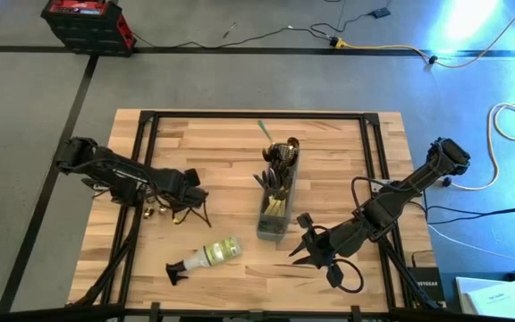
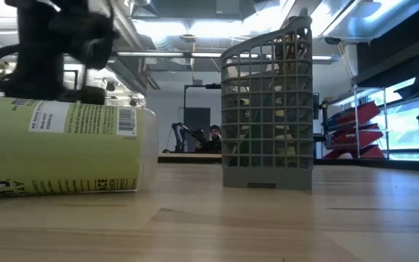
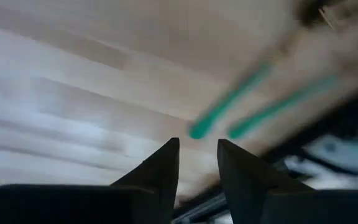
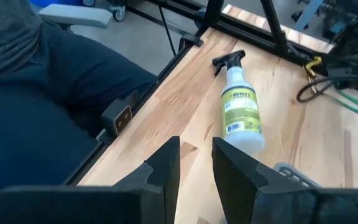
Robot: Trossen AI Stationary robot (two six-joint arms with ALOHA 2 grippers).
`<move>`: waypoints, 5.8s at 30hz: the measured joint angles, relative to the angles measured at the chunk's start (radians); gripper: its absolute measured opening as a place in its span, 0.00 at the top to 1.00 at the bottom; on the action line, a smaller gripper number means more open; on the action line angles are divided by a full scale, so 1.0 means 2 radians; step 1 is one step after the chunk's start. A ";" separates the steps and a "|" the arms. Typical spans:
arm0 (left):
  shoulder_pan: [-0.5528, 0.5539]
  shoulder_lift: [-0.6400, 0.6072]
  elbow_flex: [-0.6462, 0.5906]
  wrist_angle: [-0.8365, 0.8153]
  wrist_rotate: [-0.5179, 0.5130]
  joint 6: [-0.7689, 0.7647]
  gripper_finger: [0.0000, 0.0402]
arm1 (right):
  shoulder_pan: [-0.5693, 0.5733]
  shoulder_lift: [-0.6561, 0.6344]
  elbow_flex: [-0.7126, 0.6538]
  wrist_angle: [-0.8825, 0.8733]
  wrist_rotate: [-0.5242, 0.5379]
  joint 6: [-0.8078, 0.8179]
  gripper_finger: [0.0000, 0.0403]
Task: Sort silverware
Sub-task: Put the spoon into the silverware basket
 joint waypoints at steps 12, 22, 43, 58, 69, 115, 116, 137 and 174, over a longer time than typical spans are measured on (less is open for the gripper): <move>-0.042 0.006 -0.012 -0.011 0.077 -0.016 0.76 | 0.000 0.000 0.000 -0.004 0.000 0.002 0.81; -0.057 0.015 -0.061 0.039 0.094 -0.027 0.76 | 0.000 0.000 0.000 -0.003 0.000 0.004 0.81; -0.056 0.013 -0.103 0.107 0.115 -0.012 0.79 | 0.000 0.000 0.000 -0.003 0.000 0.005 0.81; -0.054 0.016 -0.092 0.114 0.126 -0.020 0.92 | 0.000 0.000 0.000 -0.003 0.000 0.005 0.81; -0.053 0.015 -0.083 0.127 0.135 -0.038 0.98 | 0.000 0.000 0.000 -0.003 0.000 0.005 0.81; -0.053 0.015 0.031 0.203 0.079 -0.066 1.00 | 0.000 0.000 0.000 -0.004 -0.001 0.005 0.81; -0.053 0.015 0.033 0.204 0.078 -0.066 1.00 | 0.000 0.000 0.000 -0.004 -0.001 0.005 0.81; -0.092 -0.008 0.185 0.214 0.076 -0.241 1.00 | 0.000 -0.001 0.000 -0.035 -0.044 0.064 0.81; -0.036 0.125 0.210 0.614 0.265 -0.343 1.00 | 0.000 -0.001 0.000 -0.043 -0.044 0.072 0.81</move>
